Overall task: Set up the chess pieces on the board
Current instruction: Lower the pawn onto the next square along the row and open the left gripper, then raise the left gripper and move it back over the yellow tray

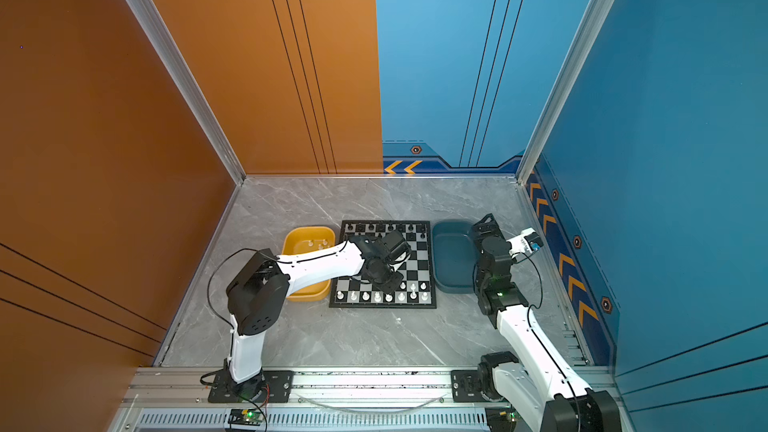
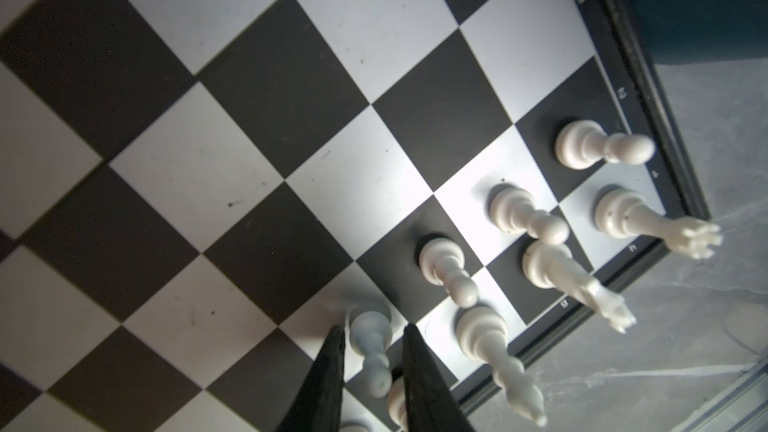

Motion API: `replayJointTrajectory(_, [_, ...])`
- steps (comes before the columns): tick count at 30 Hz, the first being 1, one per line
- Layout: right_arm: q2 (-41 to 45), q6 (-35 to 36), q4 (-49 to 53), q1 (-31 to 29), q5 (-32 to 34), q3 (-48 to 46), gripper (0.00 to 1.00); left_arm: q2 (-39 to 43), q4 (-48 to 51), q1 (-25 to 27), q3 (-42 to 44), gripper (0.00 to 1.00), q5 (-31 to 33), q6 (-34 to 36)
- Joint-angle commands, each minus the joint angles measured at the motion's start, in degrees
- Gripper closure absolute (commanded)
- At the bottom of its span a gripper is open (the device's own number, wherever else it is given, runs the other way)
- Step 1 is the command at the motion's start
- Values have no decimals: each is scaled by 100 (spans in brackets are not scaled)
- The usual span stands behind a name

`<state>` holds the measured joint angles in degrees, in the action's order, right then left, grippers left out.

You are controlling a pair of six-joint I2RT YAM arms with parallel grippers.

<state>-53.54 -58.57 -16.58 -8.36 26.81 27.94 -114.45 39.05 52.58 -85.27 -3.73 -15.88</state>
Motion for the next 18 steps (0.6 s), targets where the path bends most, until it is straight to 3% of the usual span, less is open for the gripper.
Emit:
replayJointTrajectory(1, [54,-41,27,-25,-27,143,0,-42,181,42,-189,73,72,32])
replayJointTrajectory(18, [107,-23,41,-12,0,110,0,598,199,-282,-197,72,636,111])
